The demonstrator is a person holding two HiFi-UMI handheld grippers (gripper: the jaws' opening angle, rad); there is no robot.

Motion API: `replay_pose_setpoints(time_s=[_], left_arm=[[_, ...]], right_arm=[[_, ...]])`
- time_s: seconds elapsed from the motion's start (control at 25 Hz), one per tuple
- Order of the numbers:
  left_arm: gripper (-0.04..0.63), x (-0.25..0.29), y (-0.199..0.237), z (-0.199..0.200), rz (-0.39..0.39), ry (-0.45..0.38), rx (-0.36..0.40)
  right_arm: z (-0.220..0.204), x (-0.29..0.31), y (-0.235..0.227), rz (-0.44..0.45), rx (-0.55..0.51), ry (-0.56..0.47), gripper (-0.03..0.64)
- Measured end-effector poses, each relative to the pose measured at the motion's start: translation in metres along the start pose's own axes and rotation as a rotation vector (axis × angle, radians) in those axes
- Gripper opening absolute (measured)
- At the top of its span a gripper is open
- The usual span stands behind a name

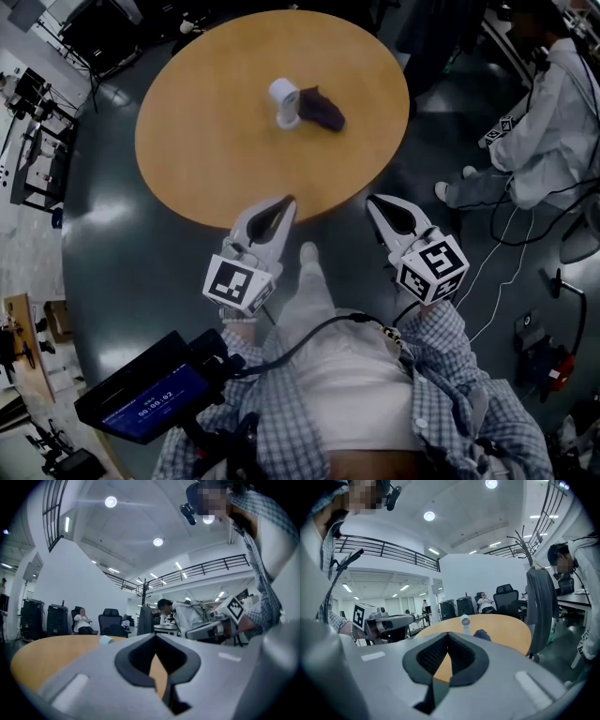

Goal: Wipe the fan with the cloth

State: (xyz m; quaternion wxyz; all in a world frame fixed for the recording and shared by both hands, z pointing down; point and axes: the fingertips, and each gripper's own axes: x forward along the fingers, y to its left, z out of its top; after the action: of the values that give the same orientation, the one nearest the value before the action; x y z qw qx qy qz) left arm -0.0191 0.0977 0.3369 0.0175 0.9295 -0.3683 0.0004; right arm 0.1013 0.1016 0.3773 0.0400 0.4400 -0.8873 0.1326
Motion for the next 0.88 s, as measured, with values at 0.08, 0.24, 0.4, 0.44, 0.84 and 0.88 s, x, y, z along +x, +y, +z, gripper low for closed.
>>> replay_pose_setpoints(time_s=[0.08,0.24,0.4,0.44,0.84,0.88], left_arm=[[0.0,0.015,0.021,-0.004,-0.002,0.009,0.0],[0.0,0.042,0.061,-0.011,0.003,0.054,-0.003],[0.0,0.064,0.089,-0.024,-0.024,0.043,0.028],[0.0,0.069,0.094,-0.03,-0.043,0.049,0.04],[0.002,0.109,0.128,-0.07,-0.063,0.152,-0.015],[0.002,0.111,0.134,-0.074,-0.062,0.163,-0.015]], right_arm=[[0.007,0.023,-0.016,-0.003,-0.006,-0.003,0.003],[0.023,0.066,-0.04,-0.006,-0.016,0.0,0.003],[0.035,0.097,-0.056,0.025,-0.036,-0.003,0.003],[0.038,0.104,-0.06,0.034,-0.045,-0.002,0.003],[0.026,0.139,-0.103,0.044,-0.02,0.072,0.003],[0.023,0.143,-0.105,0.046,-0.017,0.084,0.003]])
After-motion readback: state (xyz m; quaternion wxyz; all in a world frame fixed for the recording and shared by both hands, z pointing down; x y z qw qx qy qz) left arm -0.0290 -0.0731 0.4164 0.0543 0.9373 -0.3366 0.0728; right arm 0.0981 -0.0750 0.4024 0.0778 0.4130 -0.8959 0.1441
